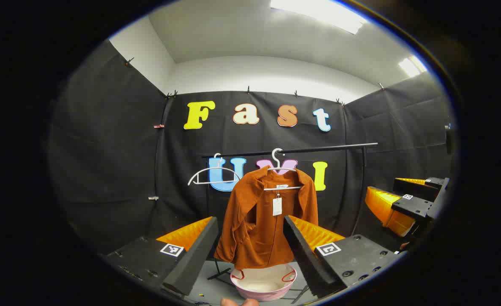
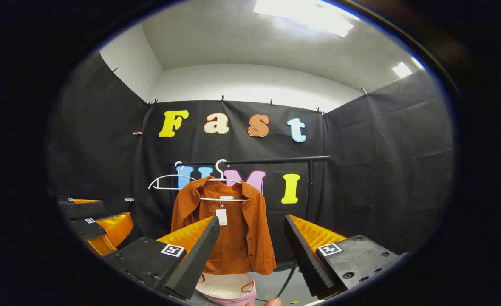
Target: Grasp the clothes on the hanger with both hands and then place them into the laundry hamper below.
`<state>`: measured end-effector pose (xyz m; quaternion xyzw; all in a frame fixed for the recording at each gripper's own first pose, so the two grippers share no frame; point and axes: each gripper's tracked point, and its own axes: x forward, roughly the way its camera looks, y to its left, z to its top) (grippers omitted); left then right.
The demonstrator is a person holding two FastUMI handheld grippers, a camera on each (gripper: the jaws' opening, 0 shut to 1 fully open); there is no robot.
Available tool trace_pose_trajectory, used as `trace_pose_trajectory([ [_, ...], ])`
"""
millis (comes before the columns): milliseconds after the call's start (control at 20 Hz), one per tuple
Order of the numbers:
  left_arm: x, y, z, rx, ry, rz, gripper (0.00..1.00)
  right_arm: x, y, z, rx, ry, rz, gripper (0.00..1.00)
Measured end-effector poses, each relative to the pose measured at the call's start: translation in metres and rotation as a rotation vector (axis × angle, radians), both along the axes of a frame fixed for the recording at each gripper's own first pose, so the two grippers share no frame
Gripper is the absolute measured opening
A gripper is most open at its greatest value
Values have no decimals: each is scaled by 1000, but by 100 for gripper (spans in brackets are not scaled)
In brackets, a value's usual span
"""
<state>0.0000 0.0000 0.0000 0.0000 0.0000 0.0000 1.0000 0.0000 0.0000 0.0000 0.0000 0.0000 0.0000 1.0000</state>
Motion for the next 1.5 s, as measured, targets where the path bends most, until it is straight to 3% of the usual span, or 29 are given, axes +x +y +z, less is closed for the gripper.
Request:
trace_pose_trajectory([
  [950,15,6,2,21,-4,9,97,12,3,-1,-7,15,3,98],
  [1200,50,3,3,29,-13,-2,97,43,5,-6,6,15,14,98],
  [1500,135,-10,-12,61,-10,-5,97,109,-8,-28,9,33,15,98],
])
